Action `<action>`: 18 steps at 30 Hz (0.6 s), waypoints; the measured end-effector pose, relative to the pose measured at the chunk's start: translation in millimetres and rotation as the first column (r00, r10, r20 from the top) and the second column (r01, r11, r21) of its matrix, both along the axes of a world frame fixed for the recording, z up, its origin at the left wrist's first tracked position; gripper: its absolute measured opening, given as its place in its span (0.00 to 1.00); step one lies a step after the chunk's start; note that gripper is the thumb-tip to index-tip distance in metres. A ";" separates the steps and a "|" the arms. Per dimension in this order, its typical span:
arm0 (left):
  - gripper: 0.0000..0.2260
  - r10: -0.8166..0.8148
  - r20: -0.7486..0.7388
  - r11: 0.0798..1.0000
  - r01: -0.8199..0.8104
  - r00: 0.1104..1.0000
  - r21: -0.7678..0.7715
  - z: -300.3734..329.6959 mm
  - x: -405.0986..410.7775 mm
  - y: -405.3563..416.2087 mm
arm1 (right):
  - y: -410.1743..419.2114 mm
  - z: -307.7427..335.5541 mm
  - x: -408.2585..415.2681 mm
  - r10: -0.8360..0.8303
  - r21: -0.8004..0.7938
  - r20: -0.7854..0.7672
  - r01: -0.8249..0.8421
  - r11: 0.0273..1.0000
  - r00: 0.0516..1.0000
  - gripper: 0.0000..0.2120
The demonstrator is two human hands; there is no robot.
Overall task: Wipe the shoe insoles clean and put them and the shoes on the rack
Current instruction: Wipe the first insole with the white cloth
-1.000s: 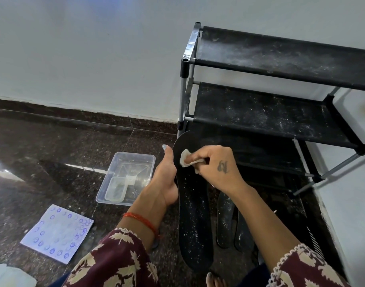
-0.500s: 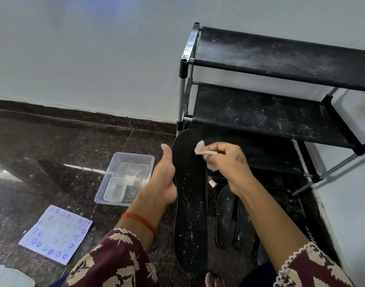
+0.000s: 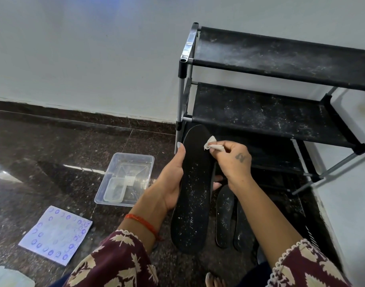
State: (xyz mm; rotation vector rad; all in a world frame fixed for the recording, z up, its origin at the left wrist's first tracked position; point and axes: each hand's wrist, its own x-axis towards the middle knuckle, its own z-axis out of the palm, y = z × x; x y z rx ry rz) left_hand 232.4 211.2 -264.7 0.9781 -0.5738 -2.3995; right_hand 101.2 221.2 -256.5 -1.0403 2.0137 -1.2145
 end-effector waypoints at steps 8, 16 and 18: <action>0.35 0.038 0.023 0.999 -0.037 0.999 -0.027 -1.0 -1.1 -0.3 | -0.8 -6.3 6.1 0.213 -0.026 -0.559 -0.274 0.962 0.801 0.08; 0.32 0.185 0.080 0.981 -0.180 0.979 -0.065 -9.6 5.6 -10.0 | 13.2 9.2 15.3 0.586 -0.054 -0.423 -0.665 0.745 0.691 0.11; 0.30 0.215 0.053 0.976 -0.213 0.975 -0.043 -8.8 5.9 -11.0 | 13.3 9.1 6.0 0.616 0.029 -0.428 -0.671 0.741 0.661 0.11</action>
